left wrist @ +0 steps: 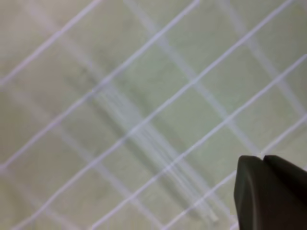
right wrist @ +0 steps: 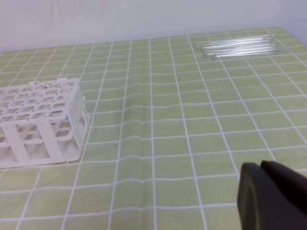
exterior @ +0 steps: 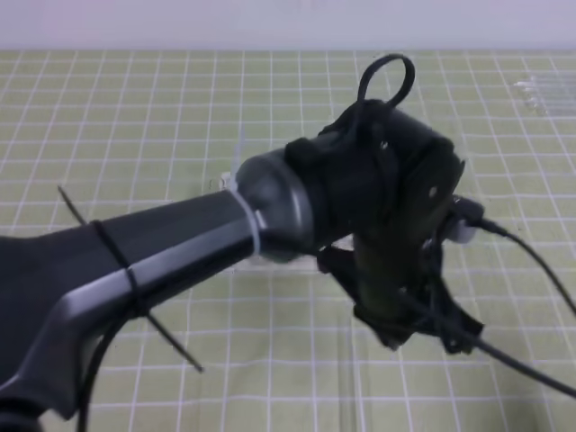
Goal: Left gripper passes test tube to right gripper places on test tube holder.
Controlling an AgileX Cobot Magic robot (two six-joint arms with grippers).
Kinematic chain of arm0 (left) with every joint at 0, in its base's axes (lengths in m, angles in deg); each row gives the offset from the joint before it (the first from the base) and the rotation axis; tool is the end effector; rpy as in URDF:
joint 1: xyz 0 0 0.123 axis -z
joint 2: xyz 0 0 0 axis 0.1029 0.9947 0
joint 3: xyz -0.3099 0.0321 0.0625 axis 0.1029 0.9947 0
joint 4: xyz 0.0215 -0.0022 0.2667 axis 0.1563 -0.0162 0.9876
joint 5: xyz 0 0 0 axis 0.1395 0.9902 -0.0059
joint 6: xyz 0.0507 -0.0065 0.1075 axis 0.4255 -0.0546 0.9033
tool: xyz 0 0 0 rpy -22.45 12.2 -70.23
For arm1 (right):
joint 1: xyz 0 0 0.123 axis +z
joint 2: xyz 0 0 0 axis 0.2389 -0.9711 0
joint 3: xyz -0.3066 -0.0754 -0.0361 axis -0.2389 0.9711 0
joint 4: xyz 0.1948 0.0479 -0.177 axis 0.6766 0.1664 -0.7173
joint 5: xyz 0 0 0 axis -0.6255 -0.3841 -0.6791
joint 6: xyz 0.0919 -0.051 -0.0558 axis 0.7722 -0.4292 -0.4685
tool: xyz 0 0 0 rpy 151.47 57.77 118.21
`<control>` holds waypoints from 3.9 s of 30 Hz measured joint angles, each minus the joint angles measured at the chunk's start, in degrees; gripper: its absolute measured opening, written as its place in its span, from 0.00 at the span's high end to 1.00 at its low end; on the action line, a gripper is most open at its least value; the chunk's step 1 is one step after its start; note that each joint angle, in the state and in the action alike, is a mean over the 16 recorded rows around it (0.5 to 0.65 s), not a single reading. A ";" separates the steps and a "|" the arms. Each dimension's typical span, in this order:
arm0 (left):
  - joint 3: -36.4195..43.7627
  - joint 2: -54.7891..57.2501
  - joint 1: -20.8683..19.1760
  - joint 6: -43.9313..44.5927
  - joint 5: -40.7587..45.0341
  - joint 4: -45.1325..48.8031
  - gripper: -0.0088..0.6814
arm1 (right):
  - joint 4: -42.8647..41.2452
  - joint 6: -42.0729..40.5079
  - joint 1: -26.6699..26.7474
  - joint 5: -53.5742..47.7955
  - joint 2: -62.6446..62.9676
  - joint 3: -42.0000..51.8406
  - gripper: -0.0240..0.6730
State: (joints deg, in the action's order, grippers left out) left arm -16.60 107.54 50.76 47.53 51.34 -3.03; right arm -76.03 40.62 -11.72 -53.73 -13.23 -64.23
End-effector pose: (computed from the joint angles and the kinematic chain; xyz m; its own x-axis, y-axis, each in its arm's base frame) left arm 0.2364 -0.3774 0.2594 -0.7263 0.6611 -0.1882 0.6858 0.7158 -0.1315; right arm 0.0651 0.0030 0.1829 -0.1858 0.1351 -0.9733 -0.0153 0.9900 0.1404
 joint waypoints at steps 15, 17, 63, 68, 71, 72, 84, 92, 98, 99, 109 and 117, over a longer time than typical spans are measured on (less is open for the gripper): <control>17.75 -7.33 1.28 -11.38 -9.60 -0.33 0.67 | 0.00 0.00 0.00 0.00 -0.06 0.00 0.99; 18.84 -7.49 1.28 -12.07 -10.50 -1.32 0.60 | 0.00 0.00 0.00 0.00 -0.06 0.00 0.99; 22.30 -0.43 2.87 -15.34 -15.06 -3.12 0.68 | 0.00 0.00 0.00 0.00 -0.06 0.00 0.99; 22.31 -1.21 2.88 -15.34 -14.95 -1.78 0.81 | 0.00 0.00 0.00 0.00 -0.06 0.00 0.99; 22.42 -2.41 3.04 -15.34 -15.00 -0.46 0.86 | 0.00 0.00 0.00 0.00 -0.06 0.00 0.99; 22.52 -2.82 3.12 -15.33 -15.11 0.05 0.86 | 0.00 0.00 0.00 0.00 -0.06 0.00 0.99; 38.03 -17.64 4.63 -15.34 -29.59 9.15 0.88 | 0.00 0.00 0.03 0.00 -0.06 0.00 0.99; 59.08 -35.63 4.77 -15.34 -52.57 21.33 0.89 | 0.00 0.00 0.08 0.00 -0.06 0.00 0.99; 70.19 -48.91 4.21 -15.34 -64.61 32.70 0.89 | 0.00 0.00 0.10 0.00 -0.06 0.00 0.99; 71.33 -50.53 4.12 -15.34 -65.67 34.42 0.89 | 0.00 0.00 0.10 0.00 -0.06 0.00 0.99; 75.60 -58.21 3.41 -15.34 -67.20 41.40 0.90 | 0.00 0.00 0.10 -0.02 -0.06 0.00 0.99; 75.59 -58.07 3.41 -15.34 -66.46 41.51 0.89 | -1.36 -0.88 0.10 -0.11 -0.06 0.00 0.99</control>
State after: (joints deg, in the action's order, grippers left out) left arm 58.99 49.47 54.17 32.18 -15.12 38.48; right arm -77.38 39.74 -11.62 -53.84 -13.29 -64.23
